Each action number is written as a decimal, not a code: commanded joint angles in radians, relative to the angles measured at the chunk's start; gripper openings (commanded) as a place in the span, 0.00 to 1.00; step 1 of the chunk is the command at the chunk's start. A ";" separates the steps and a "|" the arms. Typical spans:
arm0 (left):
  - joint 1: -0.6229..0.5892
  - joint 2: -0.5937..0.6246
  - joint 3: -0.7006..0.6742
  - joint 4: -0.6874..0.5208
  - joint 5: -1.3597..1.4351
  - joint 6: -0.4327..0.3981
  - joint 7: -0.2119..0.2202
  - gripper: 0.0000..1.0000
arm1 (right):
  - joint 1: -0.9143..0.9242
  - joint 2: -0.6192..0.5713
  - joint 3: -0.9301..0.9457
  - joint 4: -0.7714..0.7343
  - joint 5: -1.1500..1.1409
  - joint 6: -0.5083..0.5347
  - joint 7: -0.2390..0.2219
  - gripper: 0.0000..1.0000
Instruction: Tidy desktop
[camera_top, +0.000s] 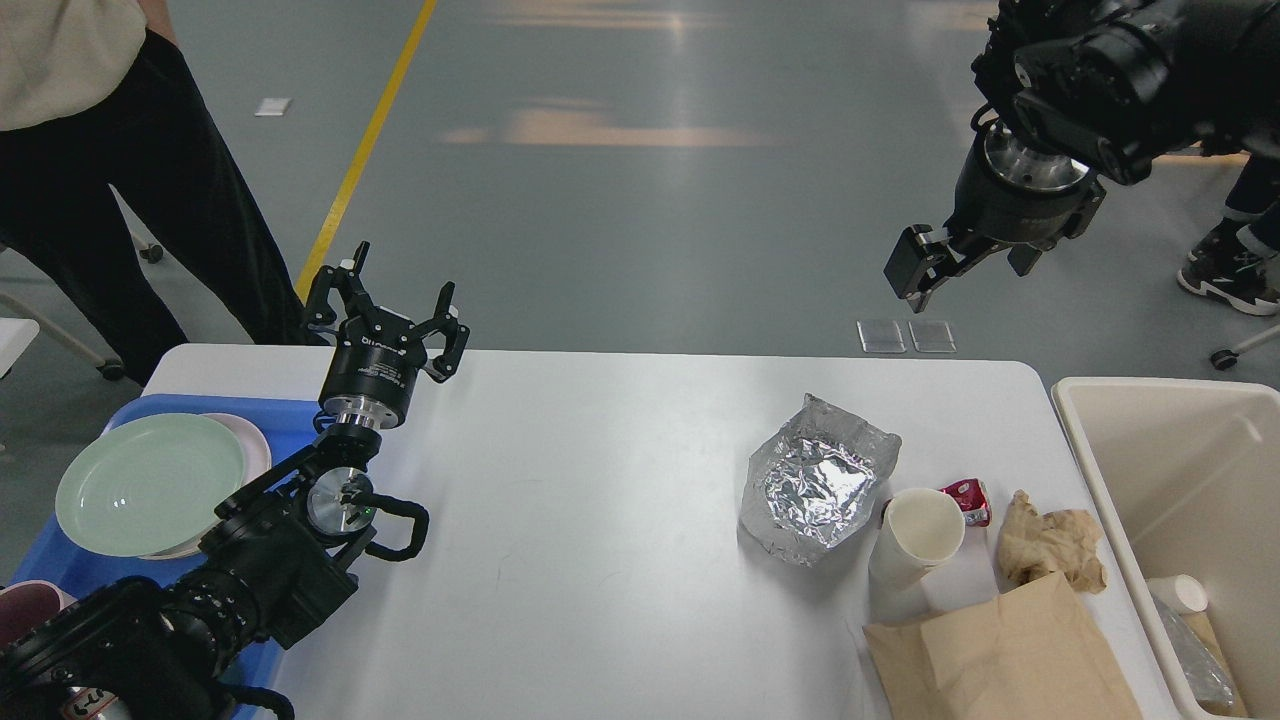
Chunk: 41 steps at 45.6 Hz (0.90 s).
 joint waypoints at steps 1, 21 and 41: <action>0.000 0.000 0.000 0.000 0.000 -0.001 0.000 0.96 | -0.052 0.010 0.001 0.002 0.001 -0.001 0.000 1.00; 0.000 0.000 0.000 0.000 0.000 0.001 0.000 0.96 | -0.227 -0.090 0.015 0.037 0.025 -0.014 0.002 1.00; 0.000 0.000 0.000 0.000 0.000 -0.001 0.000 0.96 | -0.330 -0.148 0.017 0.083 0.117 -0.024 0.003 1.00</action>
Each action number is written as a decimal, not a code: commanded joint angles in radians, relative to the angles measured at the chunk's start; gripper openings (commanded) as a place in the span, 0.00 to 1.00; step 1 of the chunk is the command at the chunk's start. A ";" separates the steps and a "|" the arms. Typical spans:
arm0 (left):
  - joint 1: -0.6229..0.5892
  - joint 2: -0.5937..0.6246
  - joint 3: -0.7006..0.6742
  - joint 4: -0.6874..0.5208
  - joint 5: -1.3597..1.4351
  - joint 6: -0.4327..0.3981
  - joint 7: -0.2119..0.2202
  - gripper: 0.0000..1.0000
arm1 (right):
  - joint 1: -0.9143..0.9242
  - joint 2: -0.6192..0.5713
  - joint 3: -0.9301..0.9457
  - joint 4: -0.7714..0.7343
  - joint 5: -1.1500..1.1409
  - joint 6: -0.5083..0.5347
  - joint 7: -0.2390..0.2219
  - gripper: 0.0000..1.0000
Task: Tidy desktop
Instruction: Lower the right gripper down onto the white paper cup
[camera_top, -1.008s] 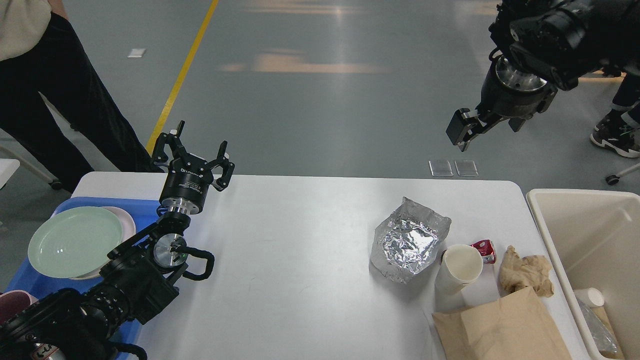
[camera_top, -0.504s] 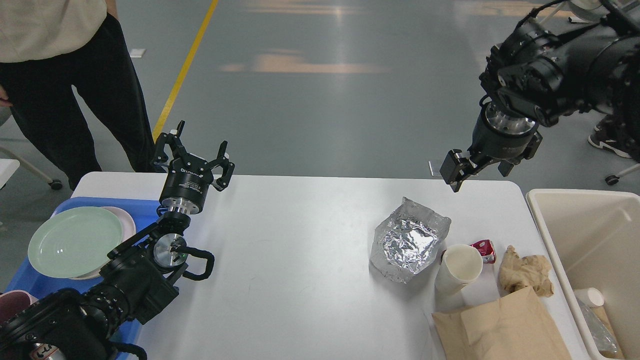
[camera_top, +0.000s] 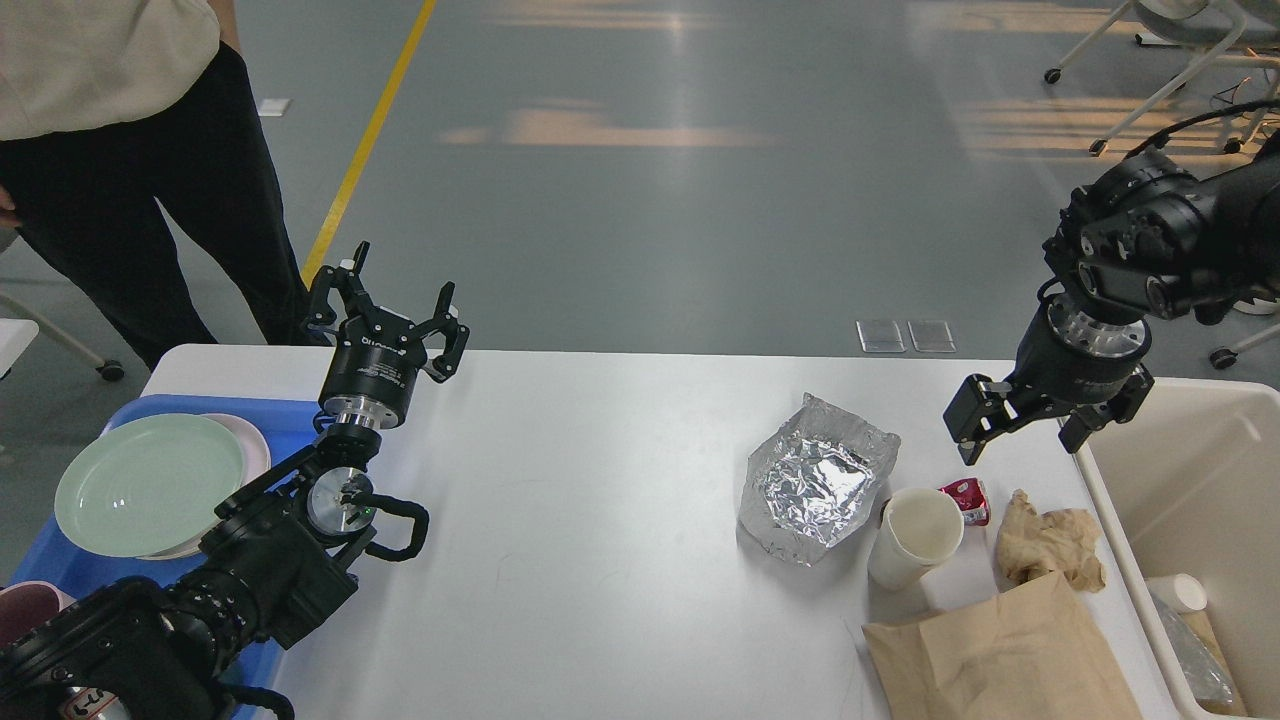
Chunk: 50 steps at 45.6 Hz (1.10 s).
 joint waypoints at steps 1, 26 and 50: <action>0.000 0.000 0.000 0.000 0.001 0.001 0.000 0.96 | -0.037 0.004 0.001 0.017 0.045 0.001 0.000 1.00; 0.000 0.000 0.000 0.000 0.000 -0.001 0.000 0.96 | -0.180 0.016 0.032 -0.058 0.101 -0.154 -0.002 1.00; 0.000 0.000 0.000 0.000 0.001 -0.001 0.000 0.96 | -0.286 0.007 0.024 -0.061 0.126 -0.346 -0.002 1.00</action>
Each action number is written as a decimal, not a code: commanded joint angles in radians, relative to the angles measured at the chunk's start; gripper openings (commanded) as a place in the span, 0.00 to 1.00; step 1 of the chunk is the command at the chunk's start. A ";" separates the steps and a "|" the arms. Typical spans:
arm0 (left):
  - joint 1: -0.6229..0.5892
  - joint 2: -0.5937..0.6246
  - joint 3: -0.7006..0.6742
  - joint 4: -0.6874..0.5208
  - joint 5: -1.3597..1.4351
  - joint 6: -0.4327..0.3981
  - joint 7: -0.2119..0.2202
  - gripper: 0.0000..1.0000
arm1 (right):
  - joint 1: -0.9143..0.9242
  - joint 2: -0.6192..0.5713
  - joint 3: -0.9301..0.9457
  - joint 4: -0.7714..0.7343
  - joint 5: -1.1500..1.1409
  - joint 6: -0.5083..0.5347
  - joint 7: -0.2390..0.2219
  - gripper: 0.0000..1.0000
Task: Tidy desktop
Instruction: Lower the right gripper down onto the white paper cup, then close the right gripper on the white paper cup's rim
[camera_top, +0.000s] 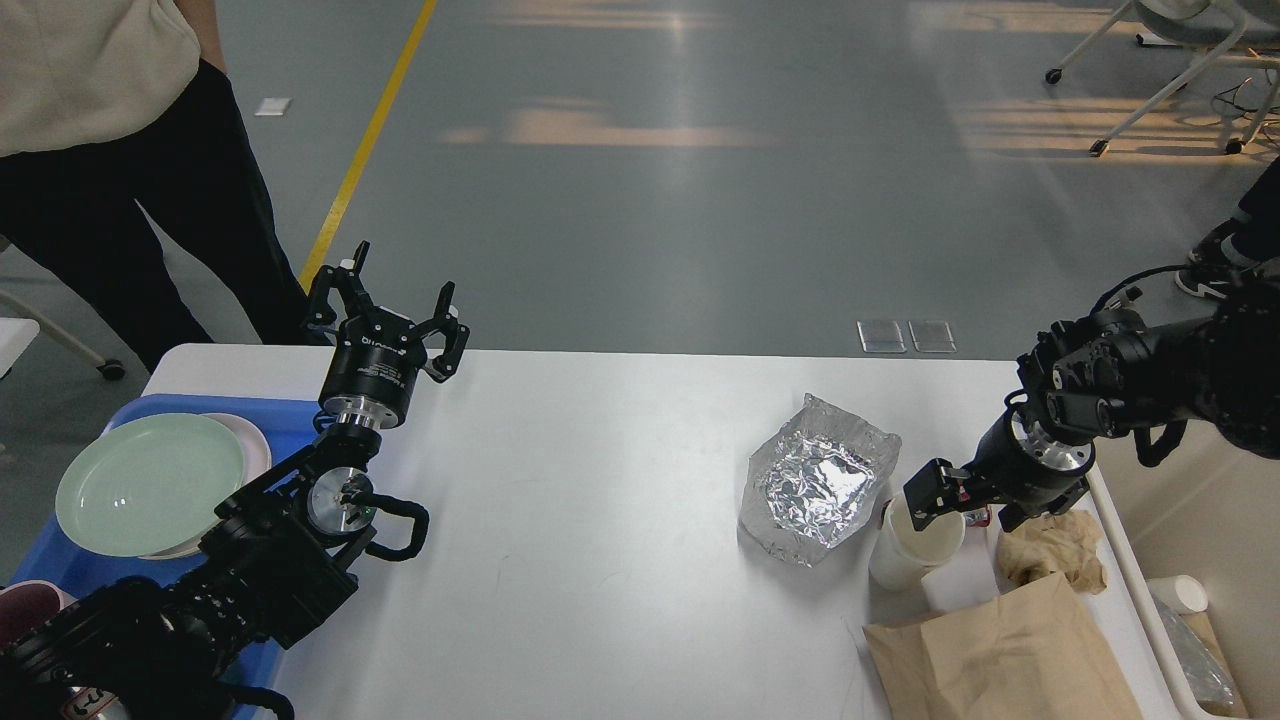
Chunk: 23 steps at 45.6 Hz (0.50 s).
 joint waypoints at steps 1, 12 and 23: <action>0.000 0.000 0.000 0.000 0.000 0.001 0.000 0.96 | -0.022 -0.003 -0.002 0.001 0.003 -0.070 0.000 1.00; 0.000 0.000 0.000 0.000 0.000 -0.001 0.000 0.96 | -0.052 -0.029 -0.004 0.003 0.101 -0.127 -0.002 0.70; 0.000 0.000 0.000 0.000 0.001 0.001 0.000 0.96 | -0.055 -0.043 -0.025 0.003 0.102 -0.125 -0.011 0.27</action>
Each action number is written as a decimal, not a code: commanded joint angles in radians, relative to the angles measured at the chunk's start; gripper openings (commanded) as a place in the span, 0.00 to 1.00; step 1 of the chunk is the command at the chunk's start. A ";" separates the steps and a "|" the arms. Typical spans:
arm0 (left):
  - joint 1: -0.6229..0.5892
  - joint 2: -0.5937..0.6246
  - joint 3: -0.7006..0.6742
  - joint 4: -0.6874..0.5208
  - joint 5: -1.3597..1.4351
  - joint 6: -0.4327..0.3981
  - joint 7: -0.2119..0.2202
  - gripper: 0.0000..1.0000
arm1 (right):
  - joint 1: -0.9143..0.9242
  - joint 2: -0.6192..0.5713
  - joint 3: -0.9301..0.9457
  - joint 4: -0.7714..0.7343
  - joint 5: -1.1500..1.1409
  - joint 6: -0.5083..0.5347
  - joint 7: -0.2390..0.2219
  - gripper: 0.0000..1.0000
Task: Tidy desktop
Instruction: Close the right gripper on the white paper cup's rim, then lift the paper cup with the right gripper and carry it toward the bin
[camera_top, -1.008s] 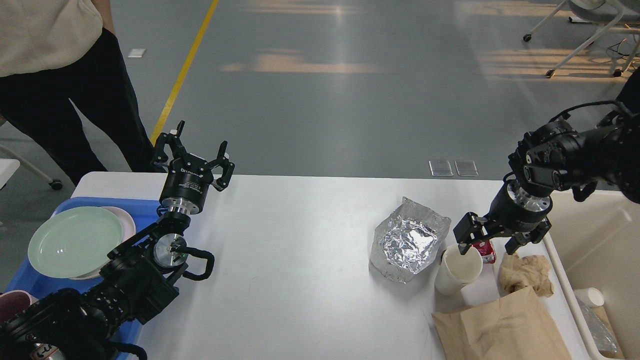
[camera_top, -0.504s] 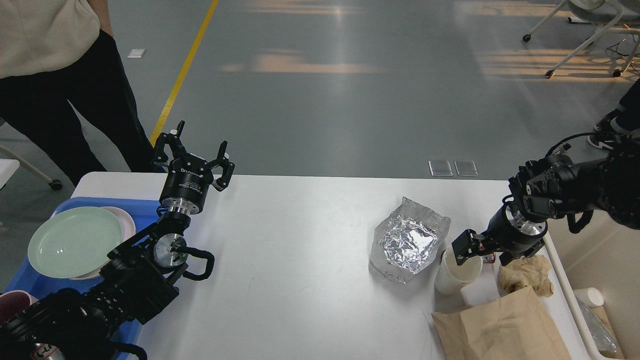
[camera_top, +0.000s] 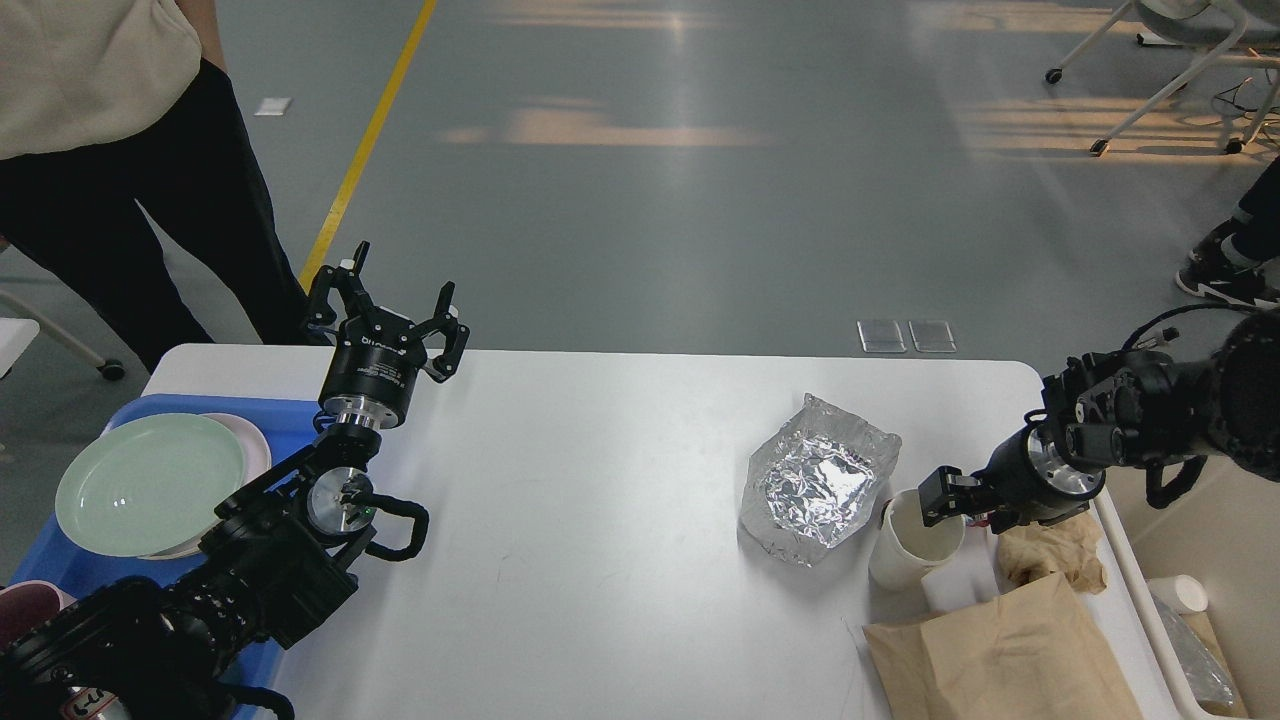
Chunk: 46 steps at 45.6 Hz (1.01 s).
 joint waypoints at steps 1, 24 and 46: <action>0.000 0.000 0.000 0.000 0.000 -0.001 0.000 0.96 | -0.001 -0.003 -0.014 0.000 -0.002 0.001 -0.012 0.24; 0.000 0.000 0.000 0.000 0.000 -0.001 0.000 0.96 | 0.088 -0.039 -0.047 0.006 0.000 0.154 -0.019 0.00; 0.000 0.000 0.000 0.000 0.000 -0.001 0.000 0.96 | 0.285 -0.120 -0.036 0.011 0.012 0.463 -0.010 0.00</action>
